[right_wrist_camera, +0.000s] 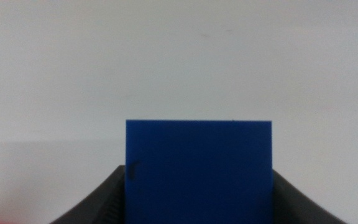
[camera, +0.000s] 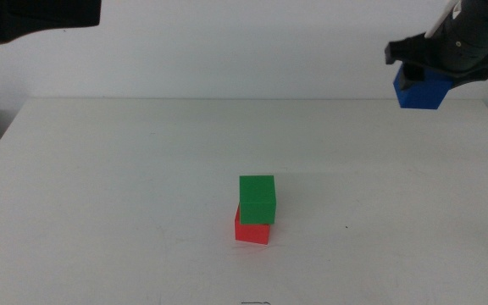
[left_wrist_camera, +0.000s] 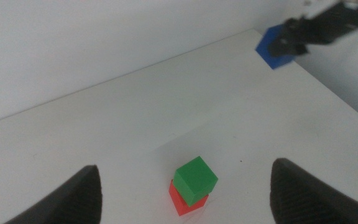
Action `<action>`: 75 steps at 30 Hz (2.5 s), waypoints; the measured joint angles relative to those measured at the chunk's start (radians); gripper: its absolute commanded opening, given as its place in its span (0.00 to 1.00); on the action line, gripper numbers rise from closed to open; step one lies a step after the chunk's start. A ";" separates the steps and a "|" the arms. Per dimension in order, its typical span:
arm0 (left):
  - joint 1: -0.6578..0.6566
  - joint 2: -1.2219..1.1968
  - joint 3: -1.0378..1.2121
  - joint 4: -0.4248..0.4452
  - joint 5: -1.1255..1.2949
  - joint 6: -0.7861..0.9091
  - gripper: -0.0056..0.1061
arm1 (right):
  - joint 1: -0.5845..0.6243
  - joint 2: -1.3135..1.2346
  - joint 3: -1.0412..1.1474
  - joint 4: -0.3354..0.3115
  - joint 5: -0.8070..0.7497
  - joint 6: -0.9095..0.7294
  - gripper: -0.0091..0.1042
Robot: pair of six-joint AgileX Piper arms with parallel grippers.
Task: Stack red cubes first, then green, then blue cubes in a specific spot.
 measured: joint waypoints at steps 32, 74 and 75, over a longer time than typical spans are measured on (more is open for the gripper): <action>0.000 0.000 0.000 0.000 0.000 0.000 0.87 | 0.513 0.201 -0.124 0.005 0.120 0.415 0.07; 0.000 0.000 0.000 0.000 0.000 0.000 0.87 | 0.533 0.266 -0.139 -0.031 0.107 0.509 0.07; 0.000 0.000 0.000 0.000 0.000 0.000 0.87 | 0.533 0.266 -0.139 -0.031 0.103 0.509 0.07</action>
